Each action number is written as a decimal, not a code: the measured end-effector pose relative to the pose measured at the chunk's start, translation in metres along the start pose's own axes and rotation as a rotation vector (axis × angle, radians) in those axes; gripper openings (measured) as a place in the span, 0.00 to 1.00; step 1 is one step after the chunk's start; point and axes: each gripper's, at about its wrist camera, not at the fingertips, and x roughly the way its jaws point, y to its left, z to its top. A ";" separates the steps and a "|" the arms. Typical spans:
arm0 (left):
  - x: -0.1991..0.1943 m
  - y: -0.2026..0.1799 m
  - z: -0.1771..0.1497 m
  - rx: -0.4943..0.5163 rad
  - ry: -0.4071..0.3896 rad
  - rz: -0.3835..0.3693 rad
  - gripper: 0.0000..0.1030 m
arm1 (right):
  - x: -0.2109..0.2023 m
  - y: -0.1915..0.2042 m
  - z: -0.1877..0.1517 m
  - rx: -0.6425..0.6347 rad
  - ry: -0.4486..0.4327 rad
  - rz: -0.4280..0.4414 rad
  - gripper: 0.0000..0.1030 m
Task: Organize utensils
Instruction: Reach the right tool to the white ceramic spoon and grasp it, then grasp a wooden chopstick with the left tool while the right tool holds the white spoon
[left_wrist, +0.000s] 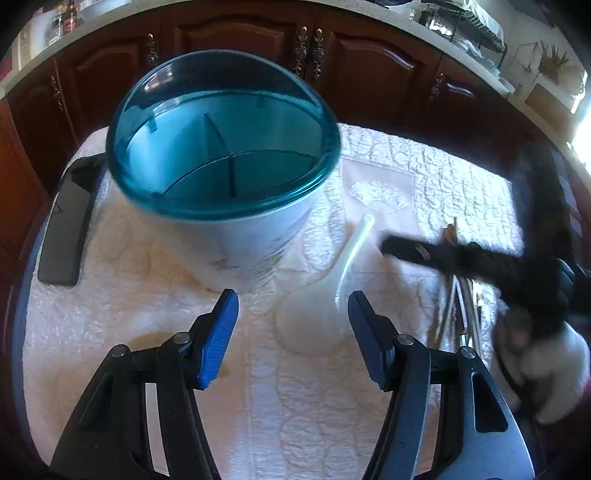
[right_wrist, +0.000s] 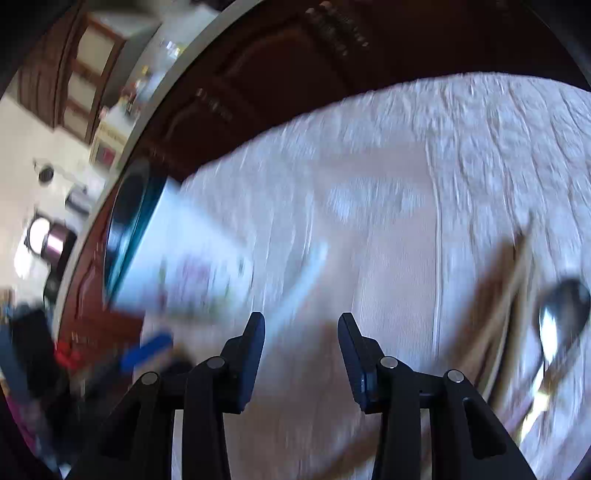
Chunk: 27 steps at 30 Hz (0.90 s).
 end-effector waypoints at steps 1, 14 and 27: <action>-0.001 -0.001 0.001 0.000 -0.005 -0.004 0.60 | 0.006 -0.003 0.010 0.005 -0.009 -0.009 0.38; -0.001 -0.001 -0.010 0.017 0.022 -0.018 0.60 | -0.010 0.012 0.007 -0.093 -0.011 0.072 0.07; 0.041 -0.096 0.015 0.203 0.140 -0.262 0.60 | -0.185 -0.093 -0.033 0.053 -0.184 0.000 0.05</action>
